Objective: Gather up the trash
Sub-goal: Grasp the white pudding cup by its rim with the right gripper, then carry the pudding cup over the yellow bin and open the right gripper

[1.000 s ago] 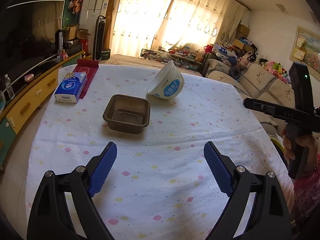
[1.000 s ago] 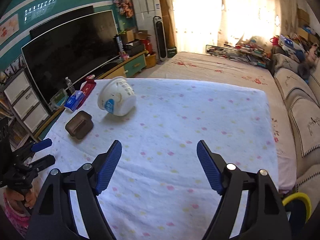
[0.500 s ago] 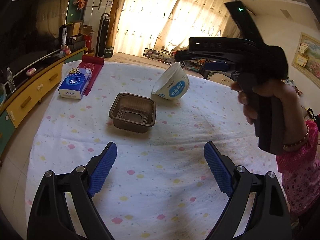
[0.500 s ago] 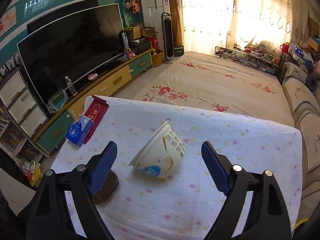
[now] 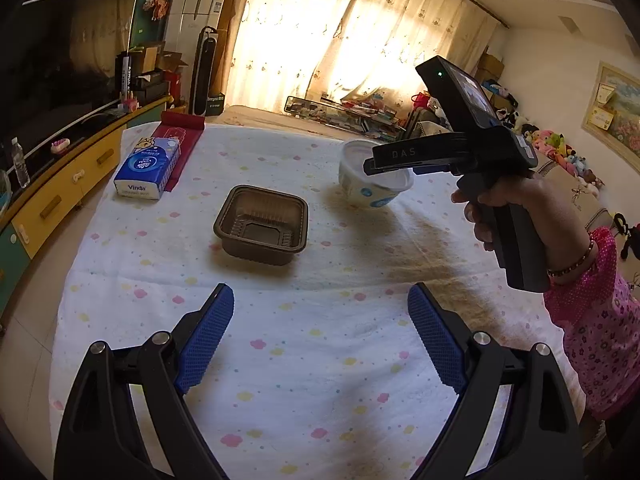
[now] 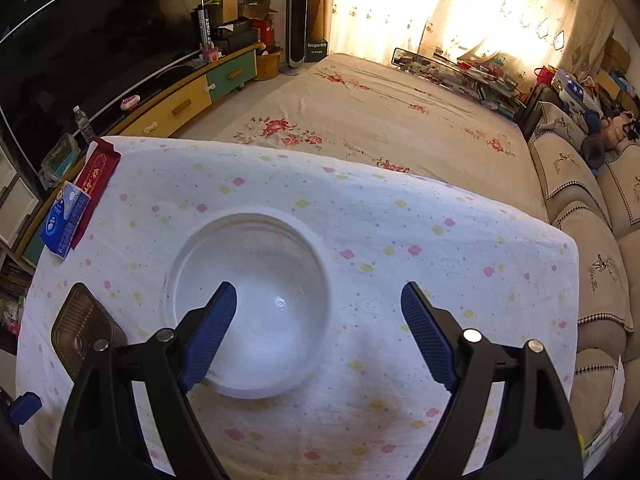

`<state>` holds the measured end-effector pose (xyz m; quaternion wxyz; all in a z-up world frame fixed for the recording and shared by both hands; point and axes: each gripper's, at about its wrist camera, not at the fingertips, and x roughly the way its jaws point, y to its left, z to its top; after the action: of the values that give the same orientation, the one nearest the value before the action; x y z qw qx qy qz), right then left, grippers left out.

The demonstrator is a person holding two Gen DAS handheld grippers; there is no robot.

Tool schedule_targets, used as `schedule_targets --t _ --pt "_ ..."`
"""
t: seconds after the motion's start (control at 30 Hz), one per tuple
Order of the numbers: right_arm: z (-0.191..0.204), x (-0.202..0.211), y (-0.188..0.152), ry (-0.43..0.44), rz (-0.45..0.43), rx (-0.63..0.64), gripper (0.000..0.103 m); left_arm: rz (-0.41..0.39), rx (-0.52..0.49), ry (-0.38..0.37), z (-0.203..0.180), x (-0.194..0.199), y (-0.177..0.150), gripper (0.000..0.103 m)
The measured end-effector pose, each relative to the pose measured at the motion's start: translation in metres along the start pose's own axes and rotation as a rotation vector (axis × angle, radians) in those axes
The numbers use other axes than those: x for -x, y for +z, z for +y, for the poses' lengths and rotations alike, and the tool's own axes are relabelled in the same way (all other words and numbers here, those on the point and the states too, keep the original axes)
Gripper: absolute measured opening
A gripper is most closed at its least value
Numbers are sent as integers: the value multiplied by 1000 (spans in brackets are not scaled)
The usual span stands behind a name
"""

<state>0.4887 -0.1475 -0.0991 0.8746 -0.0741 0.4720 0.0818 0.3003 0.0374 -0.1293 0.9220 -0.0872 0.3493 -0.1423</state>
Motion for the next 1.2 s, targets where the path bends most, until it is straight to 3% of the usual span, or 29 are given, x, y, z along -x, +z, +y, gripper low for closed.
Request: schedule_targets --t 0.23,0.3,0.37,0.43,0.7,0.9,1.2 --pt "-8 -11 0 78 44 -56 56 7 2 9 1 -1 -1 87" --pt "-11 -14 -2 91 50 -78 42 6 0 9 0 -2 -1 87" --pt "-17 -13 -4 104 53 -106 16 7 -3 9 0 -2 -1 87" --pt "-26 -10 -6 112 41 -133 9 7 -4 10 0 -2 -1 87" --pt "-65 29 -35 137 -25 -206 6 11 -11 15 0 -5 -2 87" --pt "-121 68 -94 130 -65 -308 6 11 -29 17 -5 -4 -2 87" --pt "-213 134 -200 6 -124 -477 6 0 -55 24 -11 0 -4 87"
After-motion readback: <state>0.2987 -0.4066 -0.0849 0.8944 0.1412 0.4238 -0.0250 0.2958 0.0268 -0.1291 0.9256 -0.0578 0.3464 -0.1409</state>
